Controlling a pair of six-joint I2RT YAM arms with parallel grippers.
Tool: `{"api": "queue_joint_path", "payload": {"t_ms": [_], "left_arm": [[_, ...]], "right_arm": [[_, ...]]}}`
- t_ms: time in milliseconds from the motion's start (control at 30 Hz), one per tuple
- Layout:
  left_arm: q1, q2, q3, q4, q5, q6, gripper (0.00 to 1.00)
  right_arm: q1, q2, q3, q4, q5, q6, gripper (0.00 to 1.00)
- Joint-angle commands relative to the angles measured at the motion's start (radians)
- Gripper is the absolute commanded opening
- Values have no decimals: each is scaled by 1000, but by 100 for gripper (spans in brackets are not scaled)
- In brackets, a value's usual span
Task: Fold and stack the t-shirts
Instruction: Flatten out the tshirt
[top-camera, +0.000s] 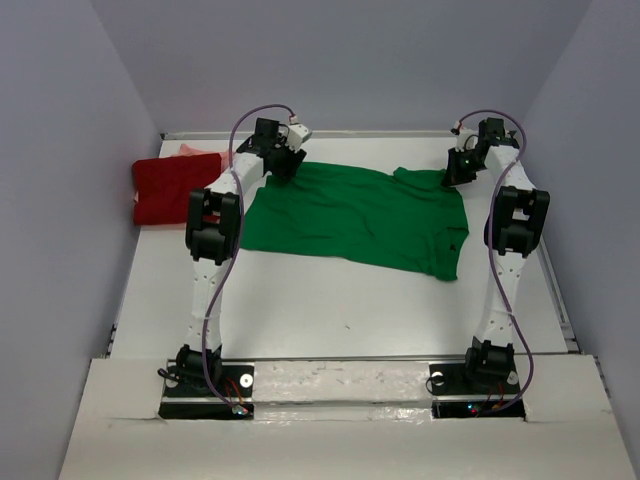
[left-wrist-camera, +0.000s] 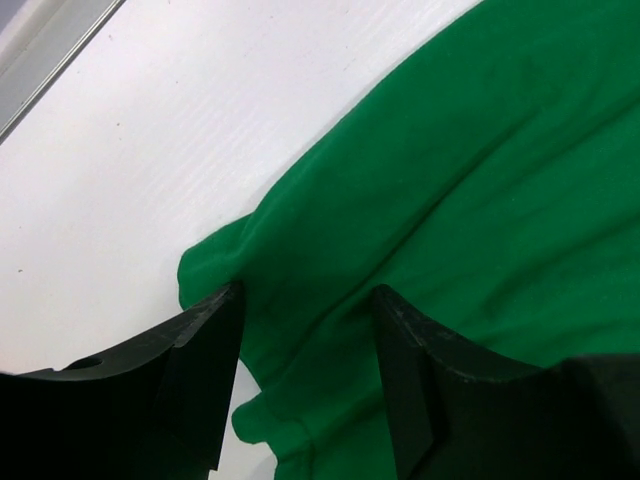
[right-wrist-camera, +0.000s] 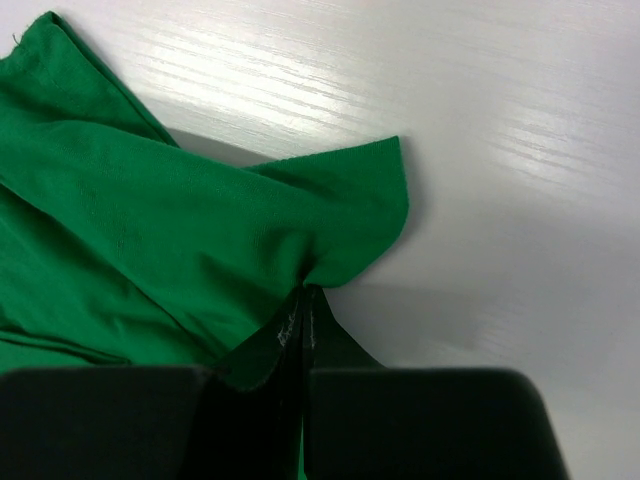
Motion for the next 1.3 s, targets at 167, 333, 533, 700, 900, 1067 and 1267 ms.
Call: {"api": "queue_joint_path", "payload": {"t_ms": [167, 333, 533, 700, 900, 1067, 1267], "left_arm": [[-6, -24, 32, 50, -27, 6, 65], [-6, -41, -1, 101, -93, 8, 66], [-6, -63, -43, 173, -102, -14, 66], [-7, -18, -9, 158, -127, -15, 66], [-7, 25, 44, 130, -118, -15, 56], [-9, 46, 83, 95, -118, -6, 28], [-9, 56, 114, 52, -118, -20, 28]], "right_arm": [[-3, -52, 6, -21, -17, -15, 0], [-3, -49, 5, -22, -23, -18, 0], [-3, -43, 9, -25, -33, -16, 0], [-3, -46, 5, -27, -33, -22, 0], [-3, -45, 5, -27, -33, -24, 0], [-3, -46, 3, -31, -36, -25, 0], [-3, -52, 3, -34, -34, -32, 0]]}}
